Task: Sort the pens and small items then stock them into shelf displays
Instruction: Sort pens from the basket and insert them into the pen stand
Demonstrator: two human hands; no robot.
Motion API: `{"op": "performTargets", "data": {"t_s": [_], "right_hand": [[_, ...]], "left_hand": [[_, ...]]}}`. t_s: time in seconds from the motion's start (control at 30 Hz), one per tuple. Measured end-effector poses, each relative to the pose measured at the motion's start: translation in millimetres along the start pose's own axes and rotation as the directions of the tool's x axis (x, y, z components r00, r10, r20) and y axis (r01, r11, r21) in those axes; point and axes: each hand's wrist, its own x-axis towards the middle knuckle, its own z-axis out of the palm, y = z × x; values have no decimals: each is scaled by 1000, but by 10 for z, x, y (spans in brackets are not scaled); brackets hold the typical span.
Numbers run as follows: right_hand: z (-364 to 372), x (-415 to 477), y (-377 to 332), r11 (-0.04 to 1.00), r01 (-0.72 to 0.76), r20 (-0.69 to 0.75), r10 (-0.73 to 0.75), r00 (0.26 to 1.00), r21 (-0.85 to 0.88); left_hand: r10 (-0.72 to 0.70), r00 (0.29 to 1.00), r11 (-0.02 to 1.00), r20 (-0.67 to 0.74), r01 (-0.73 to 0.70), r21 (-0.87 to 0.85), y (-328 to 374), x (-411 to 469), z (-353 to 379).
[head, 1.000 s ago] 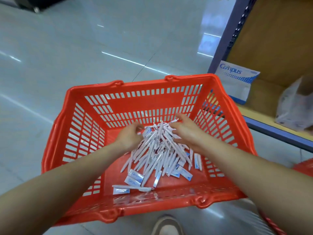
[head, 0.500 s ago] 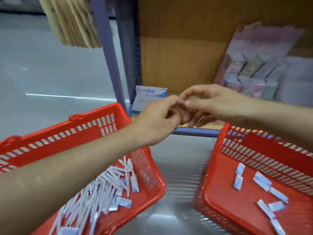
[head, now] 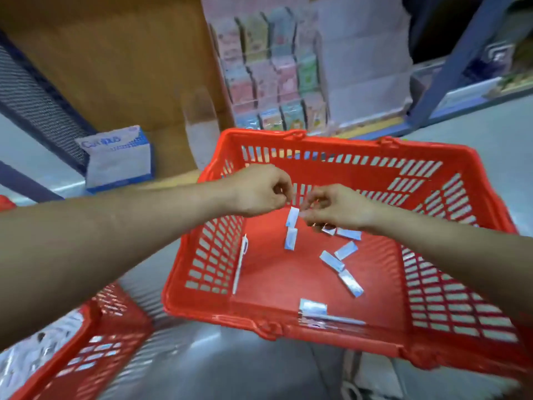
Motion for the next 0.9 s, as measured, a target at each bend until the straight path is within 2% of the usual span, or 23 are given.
{"op": "performTargets", "data": {"t_s": [0.17,0.23,0.3,0.4,0.47,0.57,0.63,0.67,0.7,0.77,0.83,0.9], "right_hand": [[146,61,717,981,-125,185,152,971,-149],[141,42,899,965,-200,273,241,931,-169],[134,7,1034,939,-314,368,344,864,-141],[203,-39,1152,895,-438,503,415,758,-78],[278,-64,1191,872,-477,549,452,703,-107],[392,-89,1272,820,-557,602,513,613,-131],[444,-97,1328,793,-588,645,534,546,-159],[461,-101,1355,801,-571,657,530,536,-181],[476,-102,1381,821,-532,664,518,539,-208],[529,-106,1410,859,-440,673,489,555,-261],[617,-113,1438,871,-402,665,480,572,-283],[698,-126,1459,887,-362,640,459,617,-287]], "left_hand": [[-36,971,998,238,24,52,-17,344,817],[-10,925,998,379,-13,57,-7,410,1124],[17,814,1000,580,-24,4,27,448,1449],[-7,597,994,802,93,-61,97,443,1865],[-51,527,982,848,180,-53,120,431,2019],[-115,504,941,856,331,-68,102,416,2047],[-139,479,922,867,381,-63,43,410,1976],[-147,496,922,856,382,-63,-1,420,1929],[-157,545,926,824,371,-69,-57,447,1875],[-191,717,960,670,278,-23,-198,522,1694],[-246,865,963,437,168,209,-338,526,1472],[-298,913,862,278,132,490,-467,439,1286]]}}
